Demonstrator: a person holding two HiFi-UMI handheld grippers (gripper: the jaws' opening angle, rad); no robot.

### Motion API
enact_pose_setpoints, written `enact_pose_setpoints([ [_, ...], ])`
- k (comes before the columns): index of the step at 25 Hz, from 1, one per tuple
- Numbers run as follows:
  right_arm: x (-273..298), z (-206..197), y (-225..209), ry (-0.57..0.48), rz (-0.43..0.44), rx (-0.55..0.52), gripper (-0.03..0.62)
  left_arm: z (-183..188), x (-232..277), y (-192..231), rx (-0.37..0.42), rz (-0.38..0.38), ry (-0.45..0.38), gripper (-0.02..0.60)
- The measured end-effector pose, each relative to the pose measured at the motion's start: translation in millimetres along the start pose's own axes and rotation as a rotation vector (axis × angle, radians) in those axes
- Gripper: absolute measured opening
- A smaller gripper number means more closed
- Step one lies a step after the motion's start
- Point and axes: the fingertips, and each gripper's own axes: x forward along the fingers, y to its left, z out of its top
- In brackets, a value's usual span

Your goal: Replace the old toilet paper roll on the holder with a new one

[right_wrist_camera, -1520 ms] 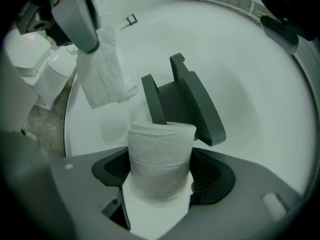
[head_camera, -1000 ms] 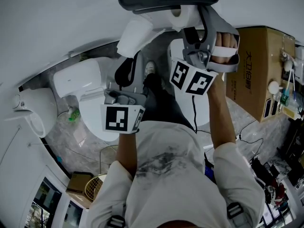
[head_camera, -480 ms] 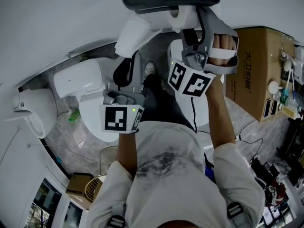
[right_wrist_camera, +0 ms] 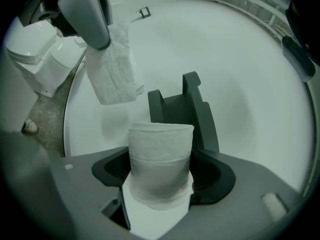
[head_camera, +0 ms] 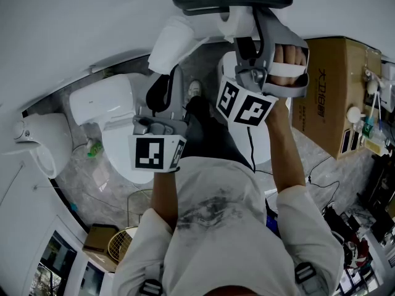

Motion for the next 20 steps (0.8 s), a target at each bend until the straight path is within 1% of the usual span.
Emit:
enact_pose_setpoints([
  [17, -2.5, 7.0, -1.9, -0.015, -0.003, -0.030, 0.359, 5.6, -3.0, -3.5, 0.003, 0.015, -0.008, 0.015],
  [20, -2.9, 20.7, 1.6, -0.024, -0.003, -0.037, 0.359, 6.1, -10.2, 6.1, 0.003, 0.018, -0.012, 0.015],
])
